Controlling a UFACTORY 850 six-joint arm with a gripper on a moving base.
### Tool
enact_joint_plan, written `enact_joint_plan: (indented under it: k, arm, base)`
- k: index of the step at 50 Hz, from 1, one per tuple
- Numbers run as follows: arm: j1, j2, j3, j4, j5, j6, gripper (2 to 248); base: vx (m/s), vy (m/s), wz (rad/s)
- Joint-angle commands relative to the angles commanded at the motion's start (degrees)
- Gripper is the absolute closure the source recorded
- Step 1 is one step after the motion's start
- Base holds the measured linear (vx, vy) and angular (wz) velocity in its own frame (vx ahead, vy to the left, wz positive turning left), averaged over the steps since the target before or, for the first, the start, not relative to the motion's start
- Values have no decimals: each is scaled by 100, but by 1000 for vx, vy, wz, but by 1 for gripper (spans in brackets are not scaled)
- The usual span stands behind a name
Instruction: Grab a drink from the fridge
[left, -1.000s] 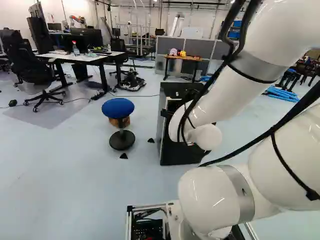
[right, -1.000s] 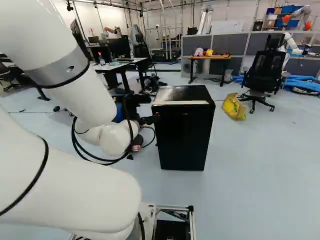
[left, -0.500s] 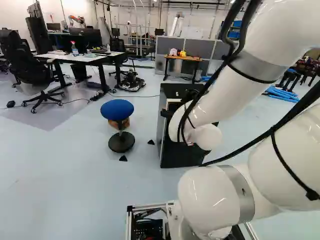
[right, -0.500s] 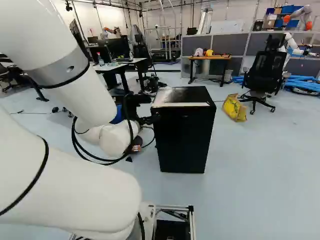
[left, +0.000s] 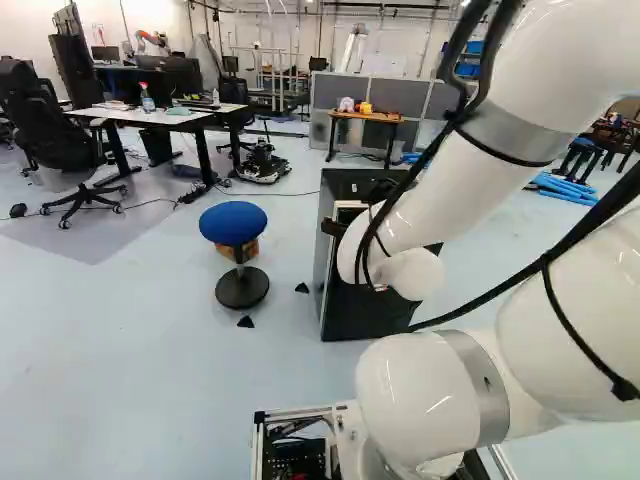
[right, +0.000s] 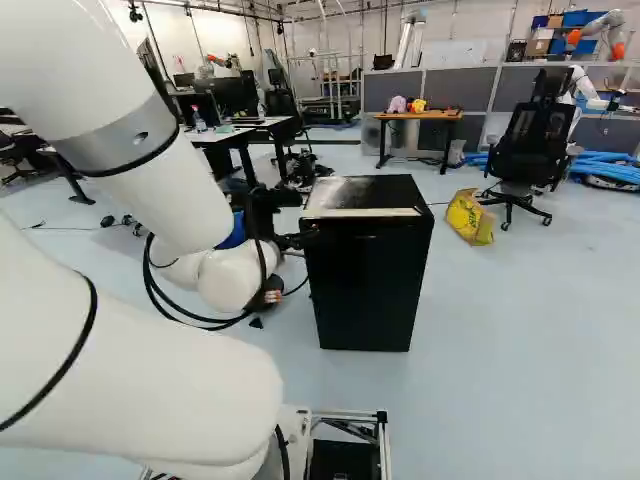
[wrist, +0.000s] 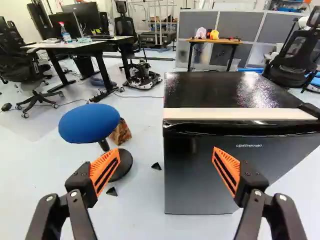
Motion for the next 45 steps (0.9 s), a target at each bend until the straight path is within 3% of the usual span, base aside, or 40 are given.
enact_joint_plan:
  k: [19,45]
  arm:
    - [36,-10,-9,75,0,0,3]
    - [383,-422,-349,677,0,0,3]
  base:
    - [0,0,0]
    - [0,0,0]
